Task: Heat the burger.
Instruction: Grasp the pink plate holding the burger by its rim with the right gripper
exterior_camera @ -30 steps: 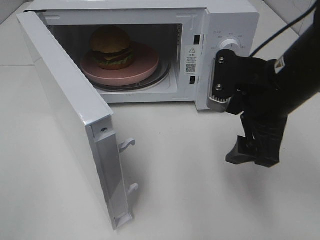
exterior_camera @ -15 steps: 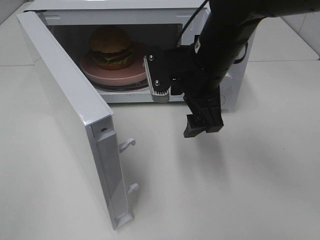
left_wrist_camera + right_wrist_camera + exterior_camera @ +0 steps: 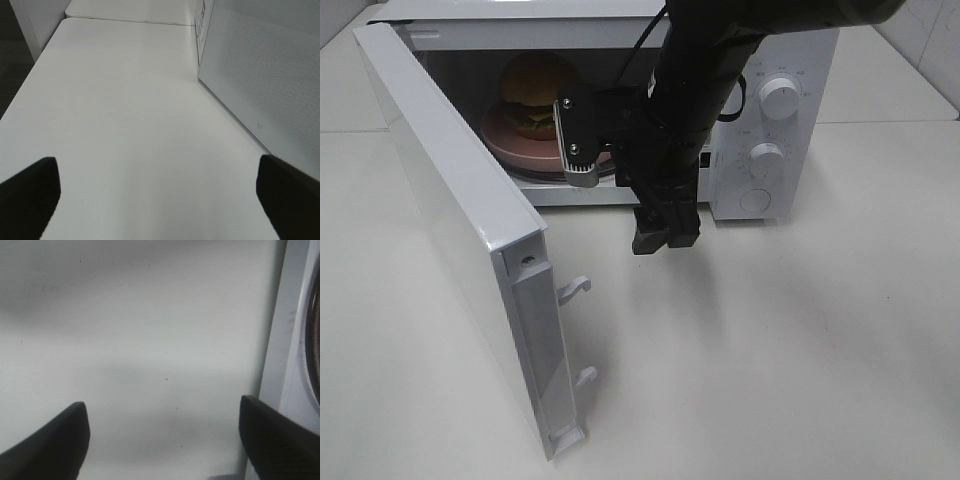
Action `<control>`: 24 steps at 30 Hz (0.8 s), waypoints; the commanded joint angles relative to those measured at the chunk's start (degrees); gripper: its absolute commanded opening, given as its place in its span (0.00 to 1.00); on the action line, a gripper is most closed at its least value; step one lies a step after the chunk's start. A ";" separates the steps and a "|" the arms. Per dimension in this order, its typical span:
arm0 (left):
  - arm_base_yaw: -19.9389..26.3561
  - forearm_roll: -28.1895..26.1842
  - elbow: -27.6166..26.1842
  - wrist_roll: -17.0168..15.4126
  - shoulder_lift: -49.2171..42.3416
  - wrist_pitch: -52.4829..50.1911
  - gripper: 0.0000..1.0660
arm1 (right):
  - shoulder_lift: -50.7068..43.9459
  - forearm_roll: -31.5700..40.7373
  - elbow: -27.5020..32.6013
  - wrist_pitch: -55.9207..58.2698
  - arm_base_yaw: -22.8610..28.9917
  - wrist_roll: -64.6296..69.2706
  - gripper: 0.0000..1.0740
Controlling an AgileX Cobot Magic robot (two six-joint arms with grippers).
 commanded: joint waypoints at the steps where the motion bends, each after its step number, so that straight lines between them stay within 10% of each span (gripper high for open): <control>1: -0.06 -0.11 0.17 -0.06 -0.11 -0.86 0.95 | 2.01 -0.17 -2.01 1.26 0.63 -0.29 0.71; 24: -0.06 -0.11 0.17 -0.06 -0.11 -0.86 0.95 | 13.18 1.20 -21.66 12.15 0.74 -7.16 0.78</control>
